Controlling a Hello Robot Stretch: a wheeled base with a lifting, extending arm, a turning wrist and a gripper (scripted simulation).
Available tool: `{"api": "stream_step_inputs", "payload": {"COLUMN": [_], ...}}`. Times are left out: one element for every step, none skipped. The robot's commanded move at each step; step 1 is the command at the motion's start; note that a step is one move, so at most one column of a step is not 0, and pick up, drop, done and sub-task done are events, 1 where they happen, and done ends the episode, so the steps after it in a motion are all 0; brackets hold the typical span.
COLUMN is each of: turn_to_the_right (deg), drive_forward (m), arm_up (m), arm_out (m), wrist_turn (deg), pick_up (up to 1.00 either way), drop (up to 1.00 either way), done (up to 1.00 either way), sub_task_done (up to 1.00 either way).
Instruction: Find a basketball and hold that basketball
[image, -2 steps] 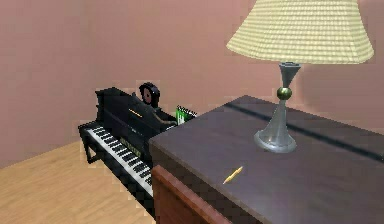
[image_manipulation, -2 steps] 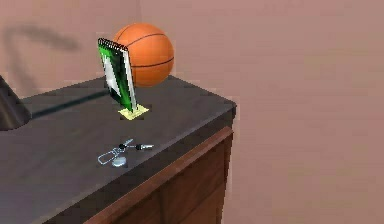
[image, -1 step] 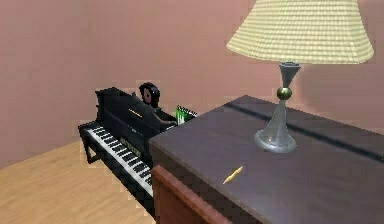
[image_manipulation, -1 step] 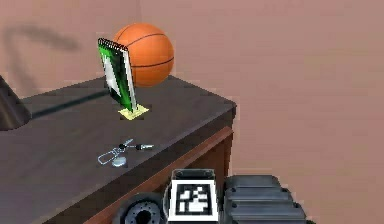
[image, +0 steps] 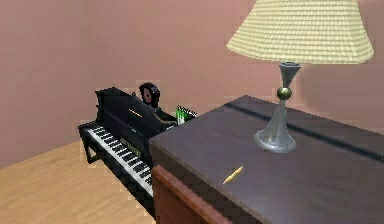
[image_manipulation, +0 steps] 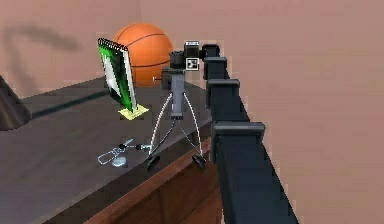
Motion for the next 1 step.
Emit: {"api": "stream_step_inputs", "payload": {"turn_to_the_right": [0.0], "drive_forward": [0.0], "arm_up": [0.0], "arm_out": [0.0], "wrist_turn": [45.0], "pick_up": [0.0], "drop": [0.0], "done": [0.0], "sub_task_done": [0.0]}}
